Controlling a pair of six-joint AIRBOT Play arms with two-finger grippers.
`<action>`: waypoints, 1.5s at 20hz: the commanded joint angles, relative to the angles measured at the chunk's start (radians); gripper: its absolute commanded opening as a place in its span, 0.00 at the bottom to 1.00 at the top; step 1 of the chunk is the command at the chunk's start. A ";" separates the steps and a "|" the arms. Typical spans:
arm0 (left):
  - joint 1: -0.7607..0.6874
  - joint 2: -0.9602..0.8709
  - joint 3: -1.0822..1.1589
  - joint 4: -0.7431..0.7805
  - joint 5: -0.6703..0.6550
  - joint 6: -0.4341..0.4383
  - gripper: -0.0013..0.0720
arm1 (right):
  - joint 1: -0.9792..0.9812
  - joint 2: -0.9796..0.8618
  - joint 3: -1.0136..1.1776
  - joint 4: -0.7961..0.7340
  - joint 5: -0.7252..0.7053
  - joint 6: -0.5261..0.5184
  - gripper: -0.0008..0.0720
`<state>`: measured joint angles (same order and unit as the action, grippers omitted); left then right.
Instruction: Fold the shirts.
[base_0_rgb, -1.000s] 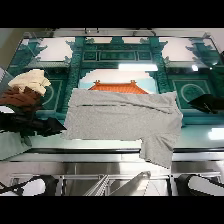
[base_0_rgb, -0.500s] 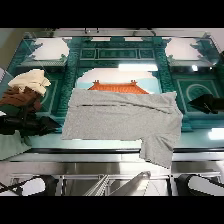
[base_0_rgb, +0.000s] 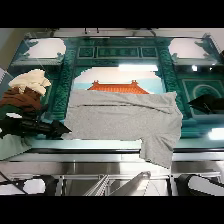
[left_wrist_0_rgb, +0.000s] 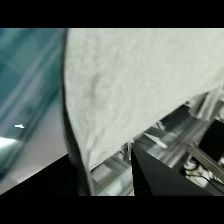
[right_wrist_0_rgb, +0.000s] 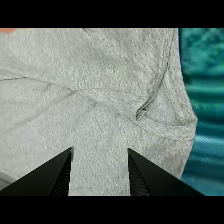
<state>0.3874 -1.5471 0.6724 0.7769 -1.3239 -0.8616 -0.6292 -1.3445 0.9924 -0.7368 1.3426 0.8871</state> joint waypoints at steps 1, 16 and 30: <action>-0.074 -0.079 0.032 -0.098 -0.066 0.060 0.32 | -0.001 0.000 0.000 -0.001 0.006 0.000 0.53; -0.100 -0.093 0.136 -0.122 -0.088 0.078 0.05 | -0.164 0.172 -0.584 -0.156 -0.034 0.370 0.51; -0.100 -0.093 0.136 -0.123 -0.098 0.078 0.05 | -0.074 0.154 -0.699 -0.140 -0.172 0.410 0.51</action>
<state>0.2878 -1.6398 0.8074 0.6540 -1.4208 -0.7841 -0.7460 -1.1778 0.3077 -0.9054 1.2766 1.3128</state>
